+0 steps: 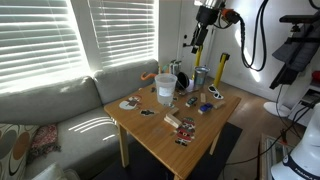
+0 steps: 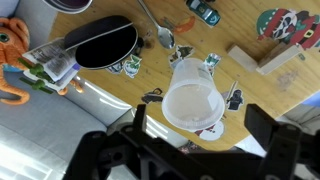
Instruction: Pour the contents from the clear cup into the silver cup
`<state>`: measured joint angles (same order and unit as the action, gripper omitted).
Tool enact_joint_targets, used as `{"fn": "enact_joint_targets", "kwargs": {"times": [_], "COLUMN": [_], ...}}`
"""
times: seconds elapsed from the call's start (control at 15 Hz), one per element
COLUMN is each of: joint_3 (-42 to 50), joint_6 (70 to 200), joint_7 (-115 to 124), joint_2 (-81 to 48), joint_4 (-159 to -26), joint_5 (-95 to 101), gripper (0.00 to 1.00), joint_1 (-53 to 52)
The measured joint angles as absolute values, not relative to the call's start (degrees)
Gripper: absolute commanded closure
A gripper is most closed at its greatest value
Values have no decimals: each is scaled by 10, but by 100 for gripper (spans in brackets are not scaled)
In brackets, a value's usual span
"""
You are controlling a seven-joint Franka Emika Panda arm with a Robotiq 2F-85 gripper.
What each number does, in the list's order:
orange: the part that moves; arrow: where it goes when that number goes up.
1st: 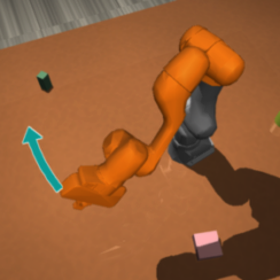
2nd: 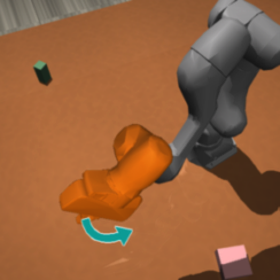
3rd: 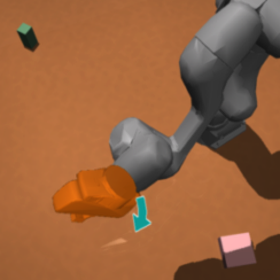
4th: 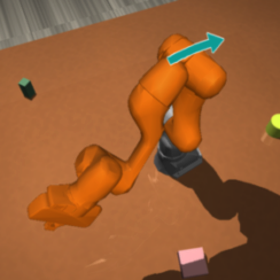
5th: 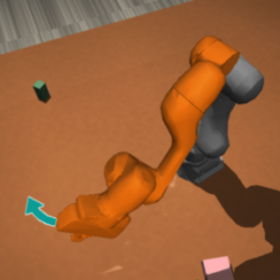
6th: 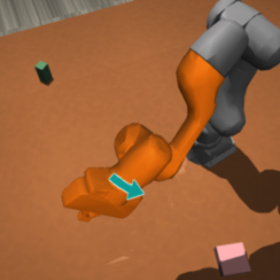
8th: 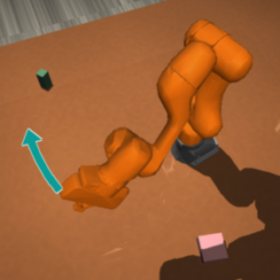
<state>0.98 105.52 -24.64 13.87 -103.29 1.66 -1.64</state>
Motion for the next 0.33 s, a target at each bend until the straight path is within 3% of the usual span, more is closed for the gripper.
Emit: {"fn": "enact_joint_targets", "kwargs": {"times": [0.33], "joint_3": [10], "joint_6": [1055], "joint_7": [-246], "joint_2": [135], "joint_4": [-1033], "joint_5": [17], "gripper": [0], "joint_1": [-17]}}
